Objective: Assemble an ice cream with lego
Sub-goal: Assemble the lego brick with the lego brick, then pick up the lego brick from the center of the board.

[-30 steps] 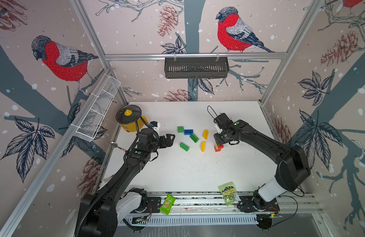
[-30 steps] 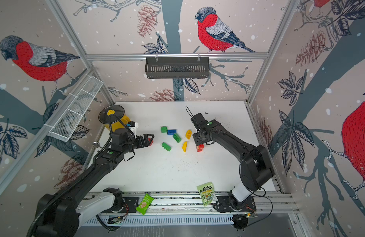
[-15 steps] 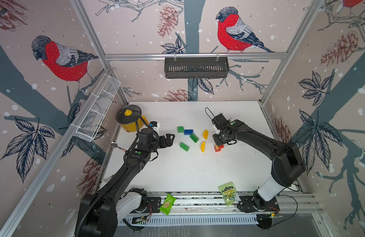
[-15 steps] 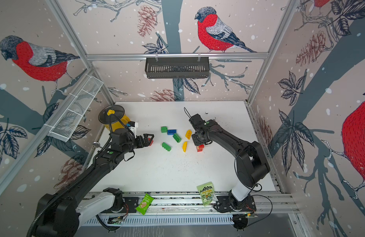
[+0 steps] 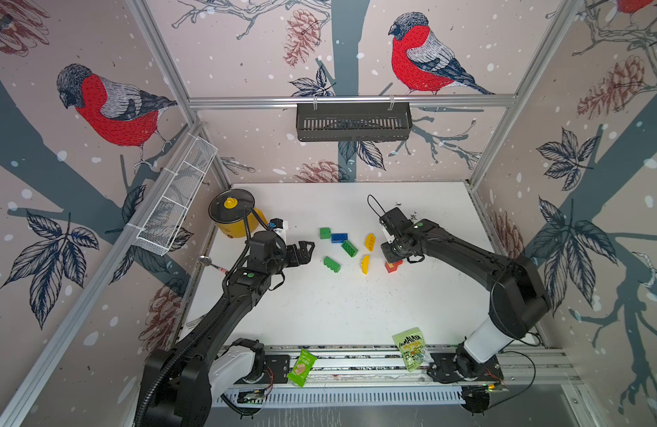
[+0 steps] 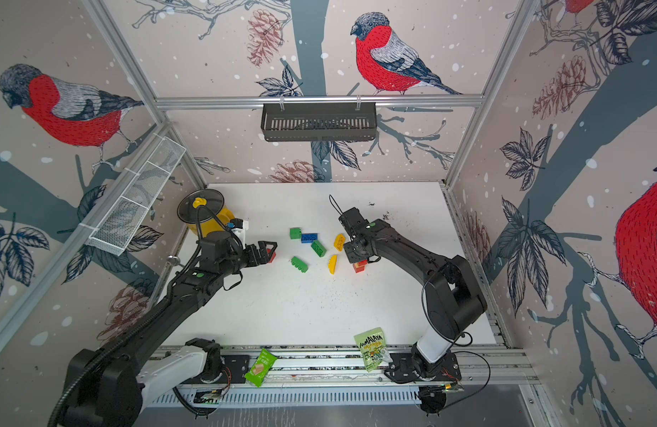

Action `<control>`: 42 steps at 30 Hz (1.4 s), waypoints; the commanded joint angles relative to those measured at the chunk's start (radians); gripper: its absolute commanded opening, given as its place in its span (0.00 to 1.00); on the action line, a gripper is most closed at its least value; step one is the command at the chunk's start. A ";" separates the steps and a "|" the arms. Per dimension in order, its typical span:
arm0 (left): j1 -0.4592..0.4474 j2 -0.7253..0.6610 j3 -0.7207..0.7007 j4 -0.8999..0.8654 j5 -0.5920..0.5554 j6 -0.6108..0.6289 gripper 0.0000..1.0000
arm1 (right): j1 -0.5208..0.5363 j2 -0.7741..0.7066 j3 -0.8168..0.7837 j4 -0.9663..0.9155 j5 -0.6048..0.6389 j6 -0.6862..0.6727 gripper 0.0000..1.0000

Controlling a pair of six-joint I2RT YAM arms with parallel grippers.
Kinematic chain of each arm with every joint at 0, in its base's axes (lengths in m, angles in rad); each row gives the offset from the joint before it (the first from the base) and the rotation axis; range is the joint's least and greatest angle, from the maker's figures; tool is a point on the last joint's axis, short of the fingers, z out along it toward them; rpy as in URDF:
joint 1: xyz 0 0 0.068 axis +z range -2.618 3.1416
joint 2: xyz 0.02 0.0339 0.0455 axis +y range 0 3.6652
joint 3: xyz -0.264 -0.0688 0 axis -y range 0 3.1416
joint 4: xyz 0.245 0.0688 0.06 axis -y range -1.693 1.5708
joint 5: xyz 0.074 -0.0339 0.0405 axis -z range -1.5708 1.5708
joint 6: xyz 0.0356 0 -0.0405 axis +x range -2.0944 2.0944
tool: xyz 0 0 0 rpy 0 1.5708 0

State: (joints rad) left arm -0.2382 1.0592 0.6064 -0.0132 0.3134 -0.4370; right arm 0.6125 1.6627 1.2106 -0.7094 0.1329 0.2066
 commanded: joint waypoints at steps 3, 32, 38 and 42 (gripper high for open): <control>-0.001 -0.007 0.003 0.014 0.001 0.006 0.97 | 0.000 -0.009 -0.010 -0.099 -0.010 0.006 0.36; 0.156 -0.201 0.089 -0.197 -0.099 -0.077 0.97 | 0.264 0.321 0.279 0.332 -0.183 -0.073 0.62; 0.155 -0.214 0.073 -0.210 -0.104 -0.070 0.97 | 0.278 0.392 0.303 0.331 -0.178 -0.077 0.58; 0.155 -0.217 0.070 -0.219 -0.117 -0.056 0.97 | 0.280 0.444 0.328 0.306 -0.154 -0.072 0.57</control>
State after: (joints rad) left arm -0.0856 0.8478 0.6796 -0.2234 0.2066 -0.5079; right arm 0.8906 2.0842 1.5230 -0.3965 -0.0410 0.1410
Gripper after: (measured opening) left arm 0.972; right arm 0.568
